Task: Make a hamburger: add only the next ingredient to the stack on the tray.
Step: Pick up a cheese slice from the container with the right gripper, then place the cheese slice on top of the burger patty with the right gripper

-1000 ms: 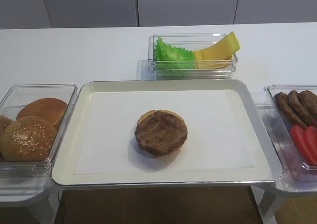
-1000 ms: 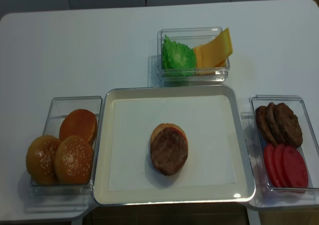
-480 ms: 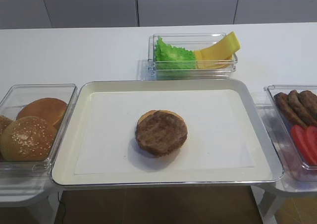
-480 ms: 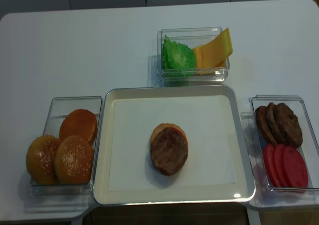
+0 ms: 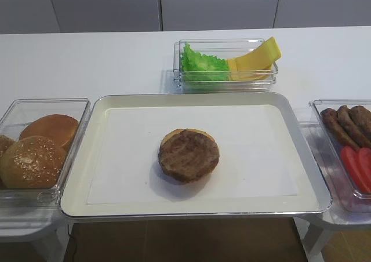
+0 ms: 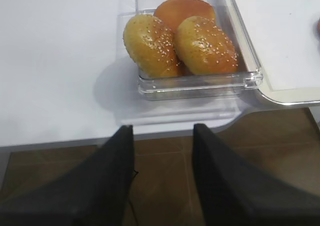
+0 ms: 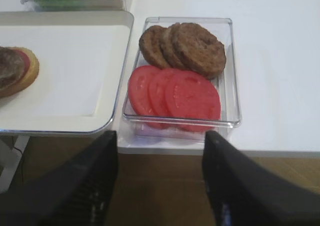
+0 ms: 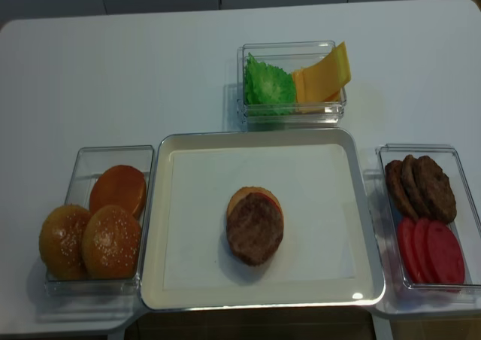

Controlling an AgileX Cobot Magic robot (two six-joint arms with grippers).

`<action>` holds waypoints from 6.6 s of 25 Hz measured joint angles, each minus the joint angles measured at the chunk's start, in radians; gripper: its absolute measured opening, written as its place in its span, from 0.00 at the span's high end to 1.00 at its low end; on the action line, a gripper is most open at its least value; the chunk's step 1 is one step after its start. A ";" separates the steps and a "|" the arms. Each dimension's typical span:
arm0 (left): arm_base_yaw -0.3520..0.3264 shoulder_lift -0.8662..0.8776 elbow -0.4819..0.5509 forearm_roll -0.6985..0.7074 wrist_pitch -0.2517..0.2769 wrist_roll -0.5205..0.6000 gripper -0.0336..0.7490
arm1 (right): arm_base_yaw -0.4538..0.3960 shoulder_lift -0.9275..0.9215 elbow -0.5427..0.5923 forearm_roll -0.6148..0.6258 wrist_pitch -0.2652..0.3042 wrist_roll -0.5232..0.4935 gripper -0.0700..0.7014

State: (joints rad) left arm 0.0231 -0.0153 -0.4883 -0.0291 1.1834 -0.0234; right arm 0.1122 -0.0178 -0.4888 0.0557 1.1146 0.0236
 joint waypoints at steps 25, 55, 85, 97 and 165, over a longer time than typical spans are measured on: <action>0.000 0.000 0.000 0.000 0.000 0.000 0.58 | 0.000 0.706 -0.227 0.241 -0.366 0.012 0.38; 0.000 0.000 0.000 0.000 0.000 0.000 0.58 | 0.000 1.920 -1.027 0.411 -0.373 -0.131 0.45; 0.000 0.000 0.000 0.000 0.000 0.000 0.58 | 0.000 1.963 -1.034 0.417 -0.431 -0.147 0.87; 0.000 0.000 0.000 0.000 0.000 0.000 0.58 | 0.000 1.933 -1.036 0.417 -0.394 -0.162 0.87; 0.000 0.000 0.000 0.000 0.000 0.000 0.58 | 0.477 1.504 -0.512 0.980 -0.388 -0.447 0.87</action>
State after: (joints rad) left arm 0.0231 -0.0153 -0.4883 -0.0291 1.1834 -0.0234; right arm 0.5890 1.4858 -1.0004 1.0352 0.7269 -0.4237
